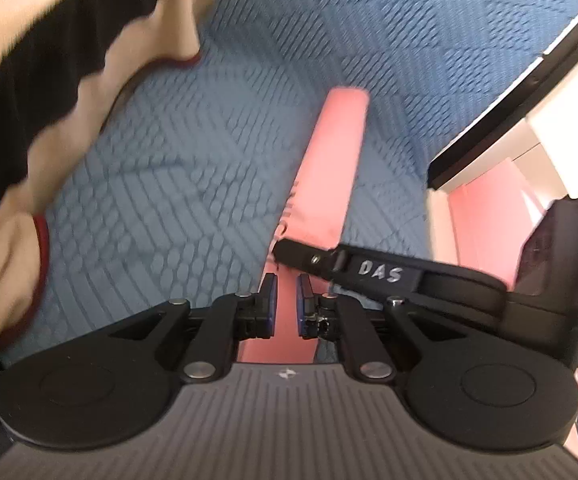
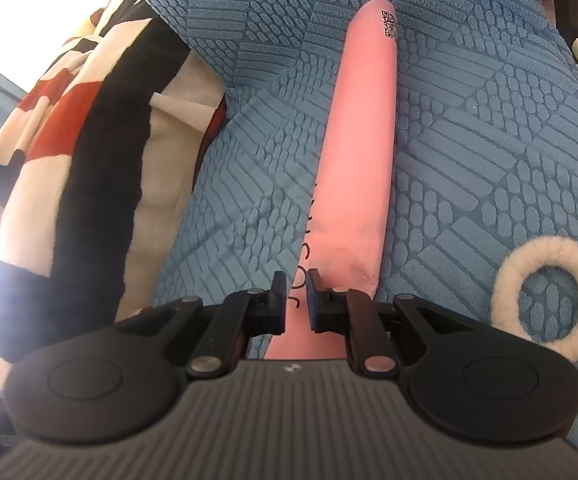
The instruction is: Organize objects
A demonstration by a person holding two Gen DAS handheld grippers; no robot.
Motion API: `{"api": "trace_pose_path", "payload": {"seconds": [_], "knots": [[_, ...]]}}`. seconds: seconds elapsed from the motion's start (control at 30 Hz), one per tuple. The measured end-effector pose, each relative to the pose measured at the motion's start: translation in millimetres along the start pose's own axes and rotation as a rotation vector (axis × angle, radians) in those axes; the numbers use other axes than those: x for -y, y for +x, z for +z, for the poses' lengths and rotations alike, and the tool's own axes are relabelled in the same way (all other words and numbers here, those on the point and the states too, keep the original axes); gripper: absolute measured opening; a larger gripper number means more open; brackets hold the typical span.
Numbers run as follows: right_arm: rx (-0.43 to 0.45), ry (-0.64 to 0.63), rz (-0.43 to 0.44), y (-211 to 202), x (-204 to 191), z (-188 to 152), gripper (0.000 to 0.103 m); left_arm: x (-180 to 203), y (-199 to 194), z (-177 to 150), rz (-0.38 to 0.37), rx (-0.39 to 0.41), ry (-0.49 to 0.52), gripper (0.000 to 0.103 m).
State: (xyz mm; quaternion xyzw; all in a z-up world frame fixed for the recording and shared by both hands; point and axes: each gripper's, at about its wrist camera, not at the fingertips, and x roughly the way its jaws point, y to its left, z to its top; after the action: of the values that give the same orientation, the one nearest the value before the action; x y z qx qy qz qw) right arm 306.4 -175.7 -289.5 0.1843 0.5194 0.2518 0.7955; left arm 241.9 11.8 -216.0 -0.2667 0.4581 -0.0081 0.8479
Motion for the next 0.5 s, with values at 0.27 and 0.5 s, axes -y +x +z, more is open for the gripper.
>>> {"api": "trace_pose_path", "payload": {"seconds": [0.27, 0.5], "knots": [[0.016, 0.043, -0.001, -4, 9, 1, 0.011, 8, 29, -10, 0.058, -0.068, 0.045, 0.010], [0.087, 0.112, 0.003, -12, 22, 13, 0.016, 3, 35, -15, 0.056, -0.069, 0.029, 0.010]]}}
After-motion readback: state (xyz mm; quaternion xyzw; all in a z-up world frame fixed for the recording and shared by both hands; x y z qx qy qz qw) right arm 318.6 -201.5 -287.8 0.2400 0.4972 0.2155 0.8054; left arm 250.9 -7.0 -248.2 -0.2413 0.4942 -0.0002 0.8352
